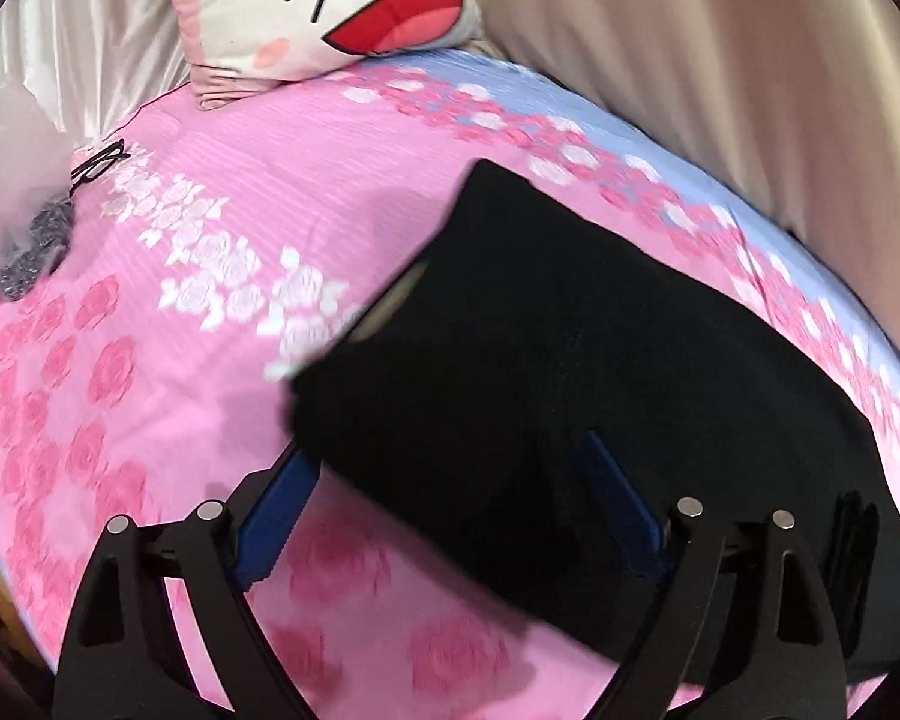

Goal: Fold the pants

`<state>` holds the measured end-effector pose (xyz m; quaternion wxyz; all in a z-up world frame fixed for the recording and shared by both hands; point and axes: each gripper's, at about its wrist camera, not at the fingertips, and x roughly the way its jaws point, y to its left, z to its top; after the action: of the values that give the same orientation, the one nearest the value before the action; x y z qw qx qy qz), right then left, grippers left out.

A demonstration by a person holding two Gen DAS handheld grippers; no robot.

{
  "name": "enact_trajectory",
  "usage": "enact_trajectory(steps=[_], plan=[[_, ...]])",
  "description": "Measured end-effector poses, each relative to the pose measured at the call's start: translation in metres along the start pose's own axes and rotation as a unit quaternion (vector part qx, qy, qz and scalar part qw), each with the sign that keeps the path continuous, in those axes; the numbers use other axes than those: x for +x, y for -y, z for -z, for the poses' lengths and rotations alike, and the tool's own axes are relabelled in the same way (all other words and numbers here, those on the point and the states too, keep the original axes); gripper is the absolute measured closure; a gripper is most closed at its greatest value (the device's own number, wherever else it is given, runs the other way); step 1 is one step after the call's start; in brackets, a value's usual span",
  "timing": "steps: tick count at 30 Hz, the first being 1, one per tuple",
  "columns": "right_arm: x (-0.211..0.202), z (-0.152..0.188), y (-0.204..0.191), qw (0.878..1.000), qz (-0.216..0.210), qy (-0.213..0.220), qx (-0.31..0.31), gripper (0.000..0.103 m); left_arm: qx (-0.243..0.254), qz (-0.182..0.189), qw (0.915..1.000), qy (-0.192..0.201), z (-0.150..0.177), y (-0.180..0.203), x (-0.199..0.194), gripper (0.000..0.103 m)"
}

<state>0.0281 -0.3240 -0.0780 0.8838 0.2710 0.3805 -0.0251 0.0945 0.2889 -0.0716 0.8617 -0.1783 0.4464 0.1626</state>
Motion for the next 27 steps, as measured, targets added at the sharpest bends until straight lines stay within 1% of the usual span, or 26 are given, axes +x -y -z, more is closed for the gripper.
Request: enact_trajectory(steps=[1,4,6,7,8,9,10,11,12,13,14,15,16,17,18,19,20,21,22,23,24,26,27], plan=[[-0.009,0.000,0.012,1.000,0.009,0.005,0.005,0.086,0.005,-0.001,1.0000,0.002,0.005,0.002,-0.006,0.011],[-0.036,0.001,0.044,0.998,0.044,0.024,0.022,0.085,0.029,0.010,0.9995,-0.002,0.025,0.011,-0.021,0.010],[-0.055,0.001,0.067,0.994,0.098,0.044,0.024,0.085,0.051,0.011,0.9986,-0.005,0.037,0.020,-0.028,0.010],[-0.056,0.001,0.073,0.992,0.122,0.042,0.007,0.081,0.057,0.017,0.9982,-0.005,0.041,0.026,-0.031,0.009],[-0.052,0.001,0.079,0.986,0.162,0.031,-0.019,0.075,0.063,0.024,0.9977,-0.008,0.045,0.031,-0.033,0.009],[-0.047,0.003,0.082,0.976,0.215,0.026,-0.035,0.068,0.072,0.034,0.9968,-0.010,0.050,0.038,-0.034,0.009],[-0.047,0.006,0.080,0.964,0.260,0.034,-0.044,0.059,0.082,0.038,0.9959,-0.012,0.053,0.045,-0.034,0.009],[-0.053,0.011,0.068,0.952,0.294,0.060,-0.065,0.056,0.093,0.040,0.9948,-0.012,0.057,0.055,-0.034,0.009],[-0.060,0.015,0.052,0.949,0.290,0.086,-0.088,0.056,0.103,0.035,0.9940,-0.010,0.059,0.062,-0.035,0.009],[-0.067,0.021,0.032,0.949,0.273,0.116,-0.108,0.054,0.109,0.030,0.9936,-0.007,0.061,0.067,-0.036,0.009],[-0.071,0.027,0.007,0.953,0.237,0.136,-0.130,0.041,0.113,0.026,0.9932,-0.005,0.063,0.072,-0.037,0.009],[-0.066,0.034,-0.019,0.962,0.181,0.128,-0.159,0.035,0.114,0.029,0.9930,-0.006,0.063,0.077,-0.037,0.008],[-0.055,0.040,-0.042,0.968,0.130,0.099,-0.191,0.030,0.112,0.033,0.9931,-0.009,0.063,0.079,-0.036,0.008],[-0.042,0.046,-0.060,0.969,0.096,0.073,-0.213,0.030,0.109,0.038,0.9932,-0.014,0.062,0.081,-0.034,0.008],[-0.021,0.061,-0.086,0.966,0.060,0.042,-0.249,0.031,0.108,0.041,0.9932,-0.017,0.062,0.083,-0.033,0.008],[-0.009,0.068,-0.099,0.961,0.052,0.030,-0.269,0.032,0.107,0.042,0.9932,-0.021,0.061,0.084,-0.032,0.008],[0.010,0.081,-0.115,0.950,0.058,0.015,-0.305,0.033,0.106,0.041,0.9933,-0.023,0.061,0.085,-0.030,0.008],[0.031,0.096,-0.130,0.933,0.089,0.007,-0.348,0.033,0.105,0.040,0.9933,-0.026,0.061,0.084,-0.030,0.008],[0.045,0.103,-0.137,0.924,0.109,0.003,-0.367,0.034,0.104,0.042,0.9933,-0.027,0.060,0.082,-0.029,0.008],[0.056,0.105,-0.141,0.921,0.117,-0.003,-0.372,0.035,0.104,0.043,0.9933,-0.028,0.059,0.079,-0.029,0.008],[0.064,0.103,-0.140,0.924,0.113,-0.013,-0.364,0.039,0.103,0.041,0.9935,-0.028,0.059,0.075,-0.029,0.008],[0.072,0.093,-0.142,0.935,0.104,-0.016,-0.338,0.060,0.103,0.040,0.9936,-0.026,0.056,0.067,-0.029,0.008],[0.073,0.085,-0.144,0.940,0.104,-0.020,-0.325,0.073,0.101,0.039,0.9938,-0.025,0.054,0.061,-0.028,0.008]])
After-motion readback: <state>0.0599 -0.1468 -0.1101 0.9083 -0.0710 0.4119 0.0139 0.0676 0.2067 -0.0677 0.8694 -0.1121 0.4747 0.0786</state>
